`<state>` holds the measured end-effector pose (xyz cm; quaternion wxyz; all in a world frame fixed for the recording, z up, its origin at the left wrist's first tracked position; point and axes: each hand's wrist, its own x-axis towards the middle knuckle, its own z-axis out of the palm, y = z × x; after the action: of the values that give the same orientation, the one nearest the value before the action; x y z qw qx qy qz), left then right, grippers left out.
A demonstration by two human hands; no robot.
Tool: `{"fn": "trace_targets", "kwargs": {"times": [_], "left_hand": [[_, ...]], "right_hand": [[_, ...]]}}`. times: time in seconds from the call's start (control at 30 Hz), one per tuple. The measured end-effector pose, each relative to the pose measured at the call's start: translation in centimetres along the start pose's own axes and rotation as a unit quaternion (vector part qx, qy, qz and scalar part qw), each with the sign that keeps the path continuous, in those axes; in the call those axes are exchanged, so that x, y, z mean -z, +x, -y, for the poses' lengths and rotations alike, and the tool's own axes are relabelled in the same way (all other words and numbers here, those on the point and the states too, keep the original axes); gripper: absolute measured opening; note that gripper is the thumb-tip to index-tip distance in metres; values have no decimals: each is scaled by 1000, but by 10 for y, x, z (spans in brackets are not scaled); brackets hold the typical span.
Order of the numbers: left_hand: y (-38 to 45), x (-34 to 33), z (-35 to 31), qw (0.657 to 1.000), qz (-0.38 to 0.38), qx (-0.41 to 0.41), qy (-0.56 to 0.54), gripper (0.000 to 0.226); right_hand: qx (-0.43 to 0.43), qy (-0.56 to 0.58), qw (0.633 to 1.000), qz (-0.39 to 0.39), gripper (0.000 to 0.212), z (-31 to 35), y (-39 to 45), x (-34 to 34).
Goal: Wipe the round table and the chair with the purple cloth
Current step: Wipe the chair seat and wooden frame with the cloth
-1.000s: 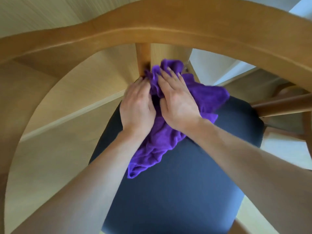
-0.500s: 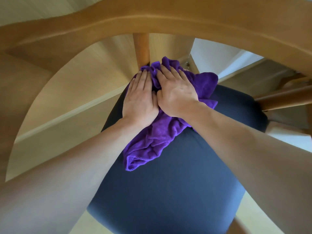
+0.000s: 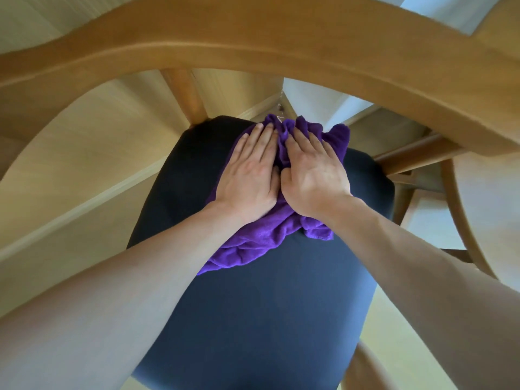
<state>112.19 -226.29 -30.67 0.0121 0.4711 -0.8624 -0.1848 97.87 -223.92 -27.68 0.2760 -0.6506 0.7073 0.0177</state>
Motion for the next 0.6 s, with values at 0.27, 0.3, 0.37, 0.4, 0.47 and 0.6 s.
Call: {"fn": "trace_targets", "kwargs": {"times": [0.27, 0.3, 0.37, 0.4, 0.47, 0.6], "left_hand": [[5, -15, -43, 997, 23, -68, -8, 65], [4, -18, -51, 997, 26, -71, -10, 65], [1, -23, -66, 997, 30, -71, -9, 66], [-1, -25, -73, 997, 33, -69, -7, 66], [-2, -25, -80, 997, 48, -66, -10, 67], [6, -3, -57, 992, 60, -95, -48, 64]], "right_hand": [[-61, 13, 998, -8, 70, -44, -37, 3], [-70, 16, 997, -6, 70, -50, -44, 3], [-80, 20, 997, -5, 70, -60, -56, 3], [-83, 22, 996, -6, 71, -63, -60, 3], [-90, 37, 995, -16, 73, -65, -64, 3], [-96, 110, 986, -85, 62, -62, -56, 8]]}}
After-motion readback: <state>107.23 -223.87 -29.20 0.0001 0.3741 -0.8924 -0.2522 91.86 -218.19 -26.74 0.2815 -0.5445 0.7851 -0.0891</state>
